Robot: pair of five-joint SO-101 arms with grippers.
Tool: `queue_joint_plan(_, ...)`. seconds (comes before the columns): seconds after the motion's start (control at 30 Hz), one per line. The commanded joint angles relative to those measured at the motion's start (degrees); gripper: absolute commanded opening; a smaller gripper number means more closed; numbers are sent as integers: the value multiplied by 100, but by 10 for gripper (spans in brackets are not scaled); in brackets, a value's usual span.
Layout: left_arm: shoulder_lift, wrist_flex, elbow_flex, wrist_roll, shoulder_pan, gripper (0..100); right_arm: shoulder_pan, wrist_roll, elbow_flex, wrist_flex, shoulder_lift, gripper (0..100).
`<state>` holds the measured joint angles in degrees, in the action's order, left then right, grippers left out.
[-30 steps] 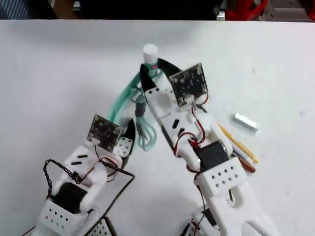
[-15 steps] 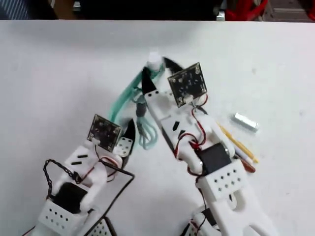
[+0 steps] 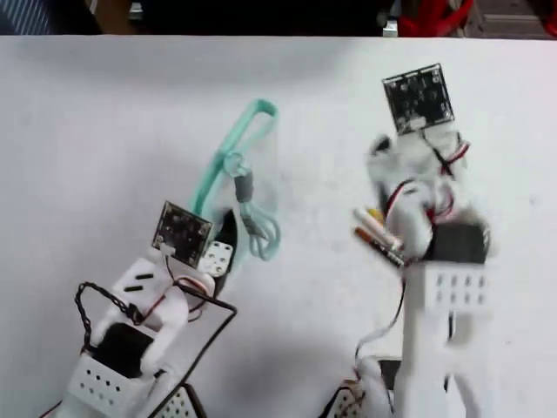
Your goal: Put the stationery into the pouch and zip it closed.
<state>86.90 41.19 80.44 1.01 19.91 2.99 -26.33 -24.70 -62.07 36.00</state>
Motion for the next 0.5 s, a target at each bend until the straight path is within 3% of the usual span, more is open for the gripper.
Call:
queue_joint_plan(0.0, 75, -97, -141, 70, -66, 28, 716, -1310, 237, -374, -901, 190)
queue_joint_plan(0.2, 75, -62, -132, 26, -66, 128, 1578, -2444, 255, -154, -2431, 157)
queue_joint_plan(0.47, 75, -62, -132, 26, -66, 126, 1719, -3534, 299, 567, -3908, 241)
